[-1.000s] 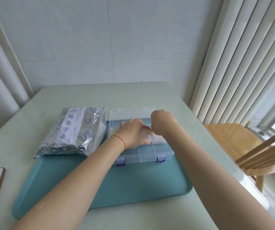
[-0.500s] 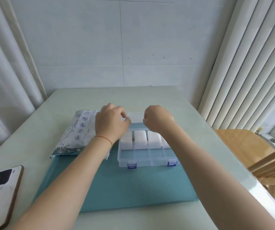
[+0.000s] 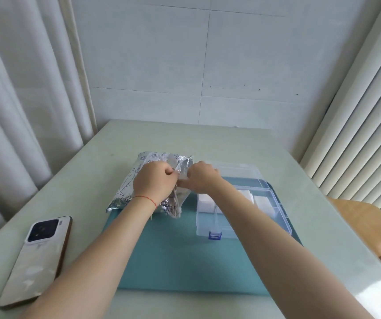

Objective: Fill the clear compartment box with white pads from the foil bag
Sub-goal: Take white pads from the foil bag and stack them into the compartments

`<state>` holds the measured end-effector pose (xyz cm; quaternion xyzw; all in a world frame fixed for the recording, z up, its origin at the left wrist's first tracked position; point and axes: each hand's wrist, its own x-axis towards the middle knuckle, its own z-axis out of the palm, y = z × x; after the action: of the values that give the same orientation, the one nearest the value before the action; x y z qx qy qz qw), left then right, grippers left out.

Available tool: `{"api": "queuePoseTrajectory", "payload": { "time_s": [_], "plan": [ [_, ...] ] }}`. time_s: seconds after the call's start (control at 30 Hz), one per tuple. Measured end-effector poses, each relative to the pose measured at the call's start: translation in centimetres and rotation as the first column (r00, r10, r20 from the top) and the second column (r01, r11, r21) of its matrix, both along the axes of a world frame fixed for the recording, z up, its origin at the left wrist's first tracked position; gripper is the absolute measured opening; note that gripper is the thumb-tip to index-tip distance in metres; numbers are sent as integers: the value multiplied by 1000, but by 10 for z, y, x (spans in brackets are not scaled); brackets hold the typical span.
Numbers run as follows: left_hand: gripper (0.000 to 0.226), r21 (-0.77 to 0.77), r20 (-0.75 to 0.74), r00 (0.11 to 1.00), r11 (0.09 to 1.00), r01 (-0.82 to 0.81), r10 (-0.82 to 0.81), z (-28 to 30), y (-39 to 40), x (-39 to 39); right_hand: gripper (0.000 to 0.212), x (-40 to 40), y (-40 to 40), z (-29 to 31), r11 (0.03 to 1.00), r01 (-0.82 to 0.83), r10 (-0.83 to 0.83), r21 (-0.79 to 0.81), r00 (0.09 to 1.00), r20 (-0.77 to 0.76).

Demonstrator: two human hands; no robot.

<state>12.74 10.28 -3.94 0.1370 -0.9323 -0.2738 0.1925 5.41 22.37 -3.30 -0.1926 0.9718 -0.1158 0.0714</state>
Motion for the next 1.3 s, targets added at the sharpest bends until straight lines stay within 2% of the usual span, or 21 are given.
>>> {"api": "queuePoseTrajectory", "payload": {
  "time_s": [0.17,0.27,0.33,0.43,0.5,0.6,0.63,0.73,0.83,0.9,1.03,1.1,1.17,1.2,1.3],
  "plan": [
    [26,54,-108,994,998,-9,15,-1,-1,2,45,3,-9,-3,999,15,-15,37,1000,-3],
    [26,87,-163,986,996,-5,19,-3,-3,2,59,6,-12,-3,999,33,-32,38,999,-26],
    [27,99,-197,980,995,-2,22,-3,-3,3,61,6,-14,-3,998,47,-46,44,999,-23],
    [26,125,-211,977,992,-7,33,-1,-4,4,54,6,-16,-5,995,67,-67,73,998,-1],
    [26,129,-206,978,992,-15,42,-1,-7,5,43,6,-16,-5,994,85,-87,67,996,18],
    [24,131,-184,982,991,-18,42,-1,-10,5,17,3,-14,-1,992,117,-115,-41,992,46],
    [24,133,-173,984,991,-19,43,-1,-11,4,16,2,-11,2,987,129,-124,-91,990,63],
    [26,125,-127,991,992,-21,37,-2,-11,2,34,1,3,15,965,133,-116,-227,990,86],
    [27,119,-68,997,993,-18,26,-2,-9,0,23,2,22,29,947,141,-119,-288,989,93],
    [33,126,-37,999,992,-11,16,1,-6,0,13,3,36,34,908,167,-129,-384,984,122],
    [59,232,-77,995,972,-40,59,12,7,-3,19,8,65,43,807,183,-108,-561,980,165],
    [63,357,-105,994,934,1,39,18,14,-7,21,11,77,44,780,152,-46,-607,981,186],
    [62,523,-145,989,845,108,-37,22,23,-9,22,13,84,42,758,120,16,-641,979,201],
    [57,606,-145,985,779,162,-92,23,27,-10,22,14,87,42,748,111,35,-654,978,206],
    [21,788,-140,967,568,238,-211,21,39,-14,19,15,89,41,704,111,79,-701,969,233]
  ]
}}
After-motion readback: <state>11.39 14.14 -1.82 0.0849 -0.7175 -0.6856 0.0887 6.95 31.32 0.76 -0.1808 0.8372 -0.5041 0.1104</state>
